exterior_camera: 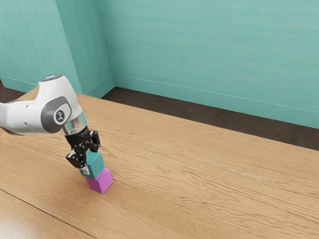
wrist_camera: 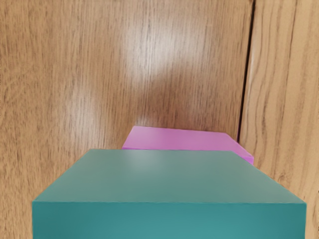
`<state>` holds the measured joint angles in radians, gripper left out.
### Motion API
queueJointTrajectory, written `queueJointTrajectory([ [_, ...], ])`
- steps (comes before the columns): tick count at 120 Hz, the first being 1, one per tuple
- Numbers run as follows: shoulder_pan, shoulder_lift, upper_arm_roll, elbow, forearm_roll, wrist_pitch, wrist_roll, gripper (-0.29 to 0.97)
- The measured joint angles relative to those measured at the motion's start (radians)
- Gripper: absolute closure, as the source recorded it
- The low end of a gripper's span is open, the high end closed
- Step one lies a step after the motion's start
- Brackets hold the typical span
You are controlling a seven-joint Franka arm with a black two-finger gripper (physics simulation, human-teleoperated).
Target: Pick up the blue block with one arm, and put the blue block on the pink block with one arm
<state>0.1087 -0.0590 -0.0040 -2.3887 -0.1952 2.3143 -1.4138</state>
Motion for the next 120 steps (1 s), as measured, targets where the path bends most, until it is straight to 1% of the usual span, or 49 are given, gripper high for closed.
queueJointTrajectory([
  [24, 0.005, -0.002, 0.0, -0.001, 0.001, 0.0, 0.003, 0.37],
  [63, 0.057, -0.002, 0.002, -0.001, 0.0, 0.0, 0.038, 0.37],
  [120, 0.002, -0.006, 0.0, -0.001, -0.005, 0.012, 0.063, 0.37],
])
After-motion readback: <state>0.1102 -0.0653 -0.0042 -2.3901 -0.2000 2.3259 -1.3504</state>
